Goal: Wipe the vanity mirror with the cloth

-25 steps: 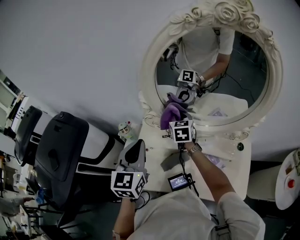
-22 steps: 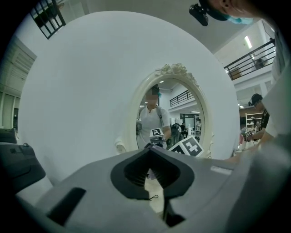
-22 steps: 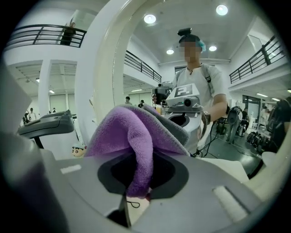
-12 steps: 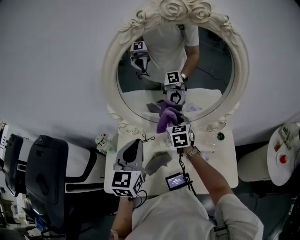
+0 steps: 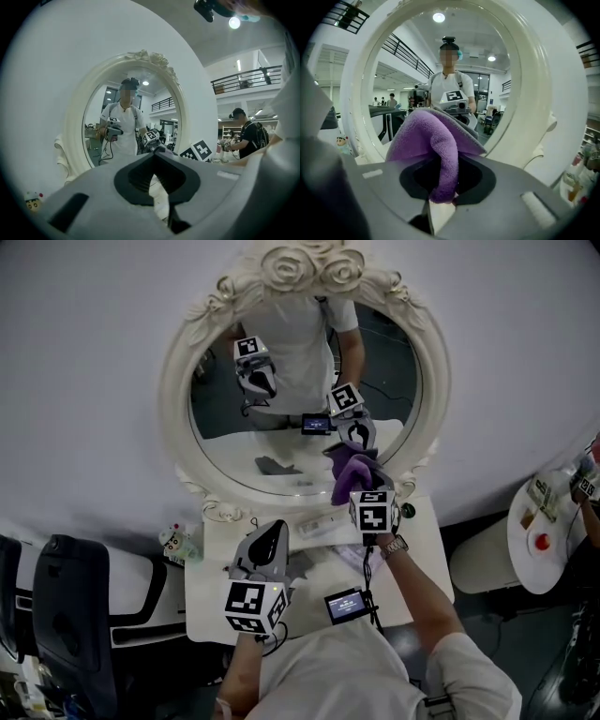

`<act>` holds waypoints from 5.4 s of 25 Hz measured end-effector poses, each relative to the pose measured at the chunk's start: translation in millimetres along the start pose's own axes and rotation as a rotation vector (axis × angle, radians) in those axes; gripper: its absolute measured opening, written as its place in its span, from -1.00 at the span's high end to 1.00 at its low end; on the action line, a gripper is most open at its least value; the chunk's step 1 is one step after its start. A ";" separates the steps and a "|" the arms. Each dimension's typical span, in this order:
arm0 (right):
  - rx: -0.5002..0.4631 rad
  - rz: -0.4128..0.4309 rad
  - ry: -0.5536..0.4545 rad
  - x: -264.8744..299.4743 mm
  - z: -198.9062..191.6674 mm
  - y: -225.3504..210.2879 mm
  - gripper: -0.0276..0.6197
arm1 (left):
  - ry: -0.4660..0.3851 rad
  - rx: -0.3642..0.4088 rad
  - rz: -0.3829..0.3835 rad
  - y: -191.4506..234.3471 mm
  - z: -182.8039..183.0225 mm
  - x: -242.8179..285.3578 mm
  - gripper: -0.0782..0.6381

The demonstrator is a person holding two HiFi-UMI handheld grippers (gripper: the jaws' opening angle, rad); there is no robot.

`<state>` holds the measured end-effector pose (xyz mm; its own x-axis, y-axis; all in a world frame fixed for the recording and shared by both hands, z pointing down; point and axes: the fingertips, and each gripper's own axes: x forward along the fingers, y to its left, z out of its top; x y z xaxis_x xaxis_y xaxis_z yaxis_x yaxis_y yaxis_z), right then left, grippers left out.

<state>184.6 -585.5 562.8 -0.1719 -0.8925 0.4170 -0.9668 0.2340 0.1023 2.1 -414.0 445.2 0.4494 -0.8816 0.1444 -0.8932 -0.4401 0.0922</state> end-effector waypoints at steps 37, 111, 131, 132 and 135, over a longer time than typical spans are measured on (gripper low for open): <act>-0.126 0.410 0.043 44.5 -12.8 256.8 0.71 | 0.047 -0.066 0.435 105.0 -32.9 -133.8 0.78; 0.425 0.230 -0.458 -391.5 -56.2 124.1 0.72 | -0.078 -0.025 -0.289 -59.4 -82.7 -188.0 0.78; 0.434 0.224 -0.437 -606.9 -193.2 156.7 0.73 | -0.097 0.015 -0.233 -197.0 -133.4 -400.4 0.78; 0.436 0.204 -0.439 -615.7 -196.4 161.6 0.73 | -0.109 0.010 -0.252 -199.8 -132.0 -408.8 0.77; 0.437 0.151 -0.436 -640.3 -206.4 187.4 0.73 | -0.128 0.015 -0.303 -199.3 -132.6 -443.9 0.78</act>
<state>152.5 109.4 501.4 -0.2848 -0.9584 -0.0176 -0.8978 0.2731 -0.3455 -17.1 87.6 493.5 0.6899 -0.7238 -0.0127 -0.7196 -0.6875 0.0974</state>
